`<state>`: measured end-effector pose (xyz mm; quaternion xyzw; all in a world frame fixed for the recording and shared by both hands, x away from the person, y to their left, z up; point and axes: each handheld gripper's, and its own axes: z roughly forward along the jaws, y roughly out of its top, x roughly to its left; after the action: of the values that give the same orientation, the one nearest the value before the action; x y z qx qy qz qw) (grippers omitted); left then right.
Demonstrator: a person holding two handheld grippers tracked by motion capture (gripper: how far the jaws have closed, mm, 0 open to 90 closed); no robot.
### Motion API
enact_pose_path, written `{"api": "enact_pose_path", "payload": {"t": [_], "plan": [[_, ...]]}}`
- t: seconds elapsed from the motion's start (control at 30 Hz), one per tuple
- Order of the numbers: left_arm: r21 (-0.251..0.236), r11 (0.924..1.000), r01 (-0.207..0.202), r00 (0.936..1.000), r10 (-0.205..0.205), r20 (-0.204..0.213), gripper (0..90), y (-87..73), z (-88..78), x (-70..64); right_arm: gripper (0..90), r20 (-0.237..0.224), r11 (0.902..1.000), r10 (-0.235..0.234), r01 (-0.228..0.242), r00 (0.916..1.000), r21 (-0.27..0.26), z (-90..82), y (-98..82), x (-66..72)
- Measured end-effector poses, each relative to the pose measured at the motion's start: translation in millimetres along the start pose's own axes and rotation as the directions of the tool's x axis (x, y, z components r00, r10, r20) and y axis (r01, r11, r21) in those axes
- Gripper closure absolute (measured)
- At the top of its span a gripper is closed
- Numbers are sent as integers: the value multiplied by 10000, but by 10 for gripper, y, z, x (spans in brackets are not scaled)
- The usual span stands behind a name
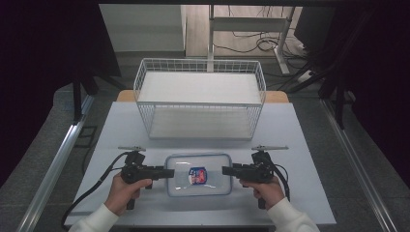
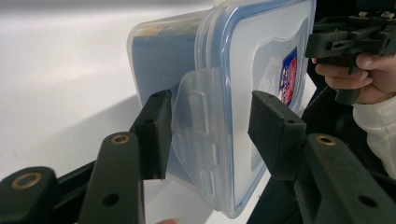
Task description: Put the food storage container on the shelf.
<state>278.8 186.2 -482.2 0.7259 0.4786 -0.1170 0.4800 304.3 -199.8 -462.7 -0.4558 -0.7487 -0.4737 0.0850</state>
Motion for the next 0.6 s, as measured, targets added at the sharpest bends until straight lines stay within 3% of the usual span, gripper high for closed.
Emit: {"api": "enact_pose_path", "payload": {"t": [0.6], "plan": [[-350, 9973, -650, 9978, 654, 94, 511, 397, 43, 89, 508, 160, 9967, -436, 446, 9989, -678, -15, 278, -115]]}}
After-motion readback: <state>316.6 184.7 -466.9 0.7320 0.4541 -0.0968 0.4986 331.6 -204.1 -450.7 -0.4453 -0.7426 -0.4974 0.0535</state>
